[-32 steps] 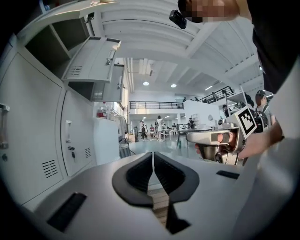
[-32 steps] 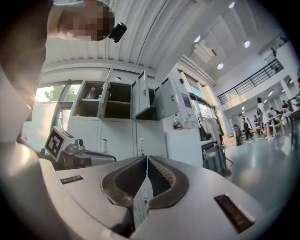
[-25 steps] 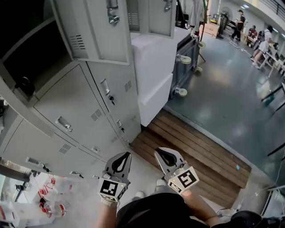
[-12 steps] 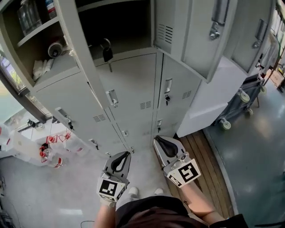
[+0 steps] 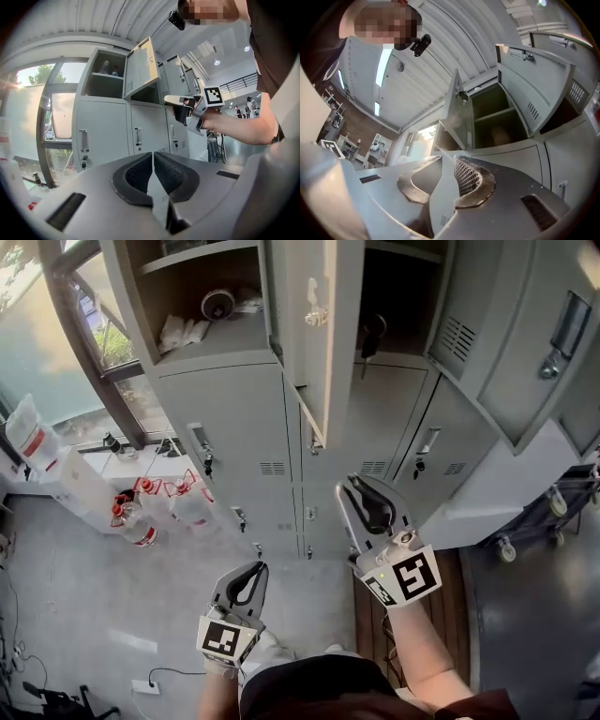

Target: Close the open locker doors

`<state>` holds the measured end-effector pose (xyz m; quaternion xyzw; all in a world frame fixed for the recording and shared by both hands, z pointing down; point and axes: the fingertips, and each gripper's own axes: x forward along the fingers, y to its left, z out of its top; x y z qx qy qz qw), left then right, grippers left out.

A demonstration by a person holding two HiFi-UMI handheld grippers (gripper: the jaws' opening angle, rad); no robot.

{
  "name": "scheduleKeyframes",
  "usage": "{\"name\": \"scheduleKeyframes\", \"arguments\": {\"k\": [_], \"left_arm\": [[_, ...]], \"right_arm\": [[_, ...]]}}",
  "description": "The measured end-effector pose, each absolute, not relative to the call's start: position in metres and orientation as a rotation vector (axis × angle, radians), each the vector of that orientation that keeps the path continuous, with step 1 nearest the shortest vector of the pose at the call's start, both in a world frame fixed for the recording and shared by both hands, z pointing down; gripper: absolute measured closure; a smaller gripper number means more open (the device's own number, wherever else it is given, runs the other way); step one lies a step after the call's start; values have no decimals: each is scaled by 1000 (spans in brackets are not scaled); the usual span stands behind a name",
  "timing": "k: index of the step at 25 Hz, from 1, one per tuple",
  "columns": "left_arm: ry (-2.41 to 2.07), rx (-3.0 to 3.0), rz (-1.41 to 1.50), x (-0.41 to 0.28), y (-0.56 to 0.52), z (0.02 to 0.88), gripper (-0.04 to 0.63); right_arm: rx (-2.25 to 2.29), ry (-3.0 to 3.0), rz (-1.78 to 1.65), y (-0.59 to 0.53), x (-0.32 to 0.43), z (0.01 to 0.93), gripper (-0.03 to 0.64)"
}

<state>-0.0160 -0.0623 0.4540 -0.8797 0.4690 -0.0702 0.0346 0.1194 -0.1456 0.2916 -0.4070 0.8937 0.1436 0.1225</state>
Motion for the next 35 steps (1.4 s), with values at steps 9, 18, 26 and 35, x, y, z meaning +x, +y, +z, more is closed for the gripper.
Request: {"name": "scheduleKeyframes", "arguments": {"k": [9,18,26,35], "left_arm": [[1512,-2675,-156,-76,-63,442,568],[1549,-2688,-104,-114,-73,442,568],[1550,-2710,-76,-147,-83,447,568],[1503,-2728,-82,-186,-92,452,568]], "right_arm": [[-1231,2545,594,-167,85,244,465],[-1273,2490,654,-172,62,224,440],[-1280,2513,711,-170,17,228,440],[-1486,2420,613,-194,39,238,427]]}}
